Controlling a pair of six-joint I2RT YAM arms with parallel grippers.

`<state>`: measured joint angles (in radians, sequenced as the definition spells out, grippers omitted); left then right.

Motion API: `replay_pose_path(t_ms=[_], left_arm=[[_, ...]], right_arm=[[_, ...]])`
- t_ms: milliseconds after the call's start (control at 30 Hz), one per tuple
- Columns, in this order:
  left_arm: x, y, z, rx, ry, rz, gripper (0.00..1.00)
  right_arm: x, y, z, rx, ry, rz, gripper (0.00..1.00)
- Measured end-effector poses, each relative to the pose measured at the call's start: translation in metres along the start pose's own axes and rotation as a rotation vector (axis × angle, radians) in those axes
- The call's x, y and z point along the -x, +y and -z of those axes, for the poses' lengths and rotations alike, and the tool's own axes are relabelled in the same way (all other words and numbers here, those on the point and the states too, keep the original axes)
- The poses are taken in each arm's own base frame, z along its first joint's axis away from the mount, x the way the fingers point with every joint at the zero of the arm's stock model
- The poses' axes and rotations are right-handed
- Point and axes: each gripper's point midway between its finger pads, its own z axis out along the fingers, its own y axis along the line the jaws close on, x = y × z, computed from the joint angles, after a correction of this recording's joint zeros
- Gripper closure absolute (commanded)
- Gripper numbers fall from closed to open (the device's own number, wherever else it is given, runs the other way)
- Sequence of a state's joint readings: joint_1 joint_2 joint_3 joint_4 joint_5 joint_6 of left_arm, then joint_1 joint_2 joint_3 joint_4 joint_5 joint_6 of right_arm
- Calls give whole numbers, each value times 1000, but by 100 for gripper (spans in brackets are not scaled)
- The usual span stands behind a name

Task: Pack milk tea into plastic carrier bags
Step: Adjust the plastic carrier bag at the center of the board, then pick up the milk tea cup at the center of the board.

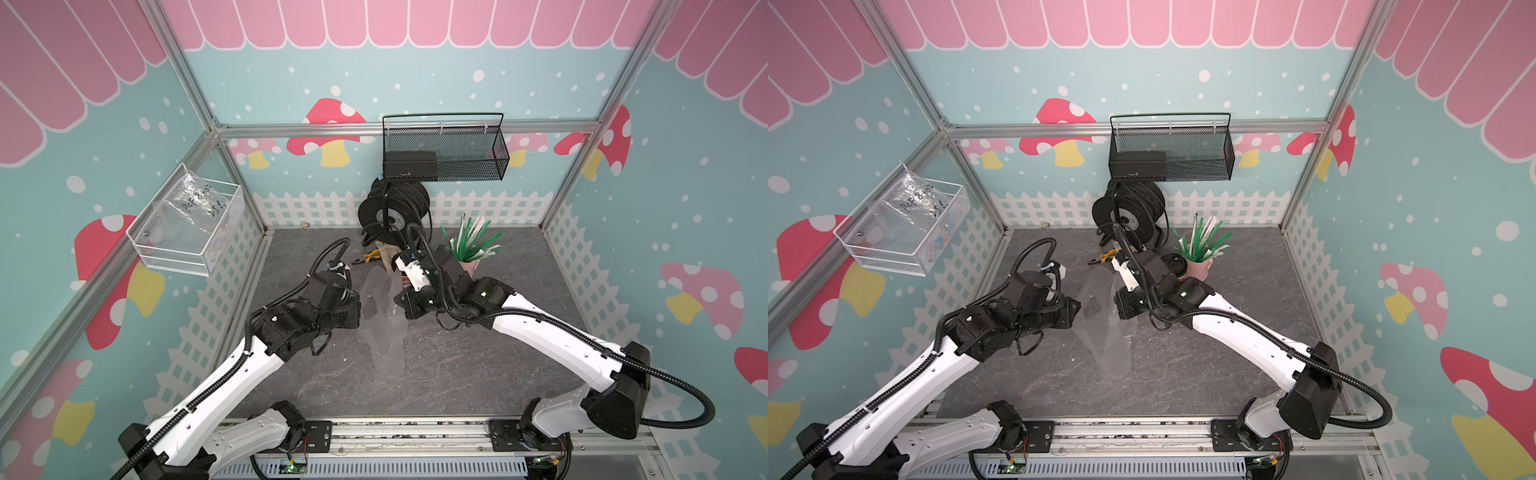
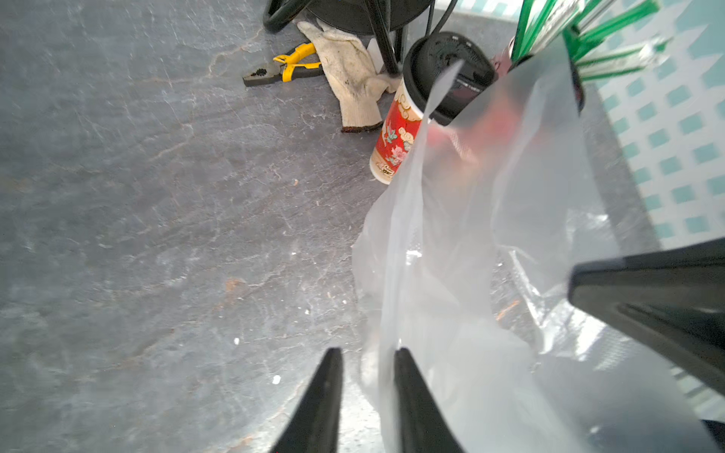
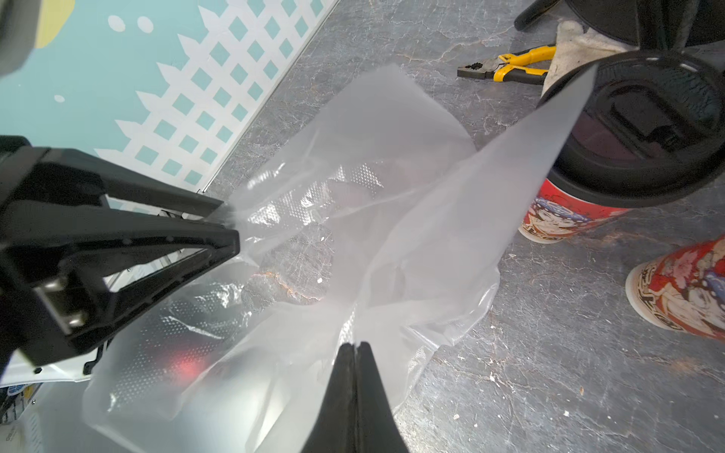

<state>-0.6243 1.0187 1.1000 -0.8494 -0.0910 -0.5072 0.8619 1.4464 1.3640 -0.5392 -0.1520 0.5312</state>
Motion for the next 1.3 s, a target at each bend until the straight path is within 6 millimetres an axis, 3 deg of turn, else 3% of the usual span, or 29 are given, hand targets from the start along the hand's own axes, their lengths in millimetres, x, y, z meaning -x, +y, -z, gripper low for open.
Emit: replay_pose_path(t_ms=[200, 433, 600, 733, 800, 867, 1033, 1200, 1300], left_arm=[[3, -3, 0, -90, 3, 91, 51], [-5, -17, -17, -155, 77, 106, 57], [-9, -20, -22, -167, 103, 113, 90], [-8, -20, -21, -170, 94, 123, 100], [-6, -19, -18, -172, 87, 138, 100], [-4, -18, -15, -172, 72, 152, 100], [-1, -15, -7, -175, 50, 178, 100], [-2, -13, -8, -168, 50, 186, 100], [-3, -12, -9, -166, 51, 191, 100]], right_arm=[[1, 3, -1, 17, -7, 2, 100], [4, 7, -1, 40, -17, 5, 100], [5, 8, -1, 42, -21, 6, 100], [5, 8, -1, 42, -21, 9, 99], [5, 7, -1, 39, -20, 10, 84], [4, 5, -1, 29, -19, 16, 63], [7, 2, 25, -3, -65, 37, 34], [24, -16, 82, -107, -214, 49, 15], [30, -53, 98, -232, -263, 8, 11]])
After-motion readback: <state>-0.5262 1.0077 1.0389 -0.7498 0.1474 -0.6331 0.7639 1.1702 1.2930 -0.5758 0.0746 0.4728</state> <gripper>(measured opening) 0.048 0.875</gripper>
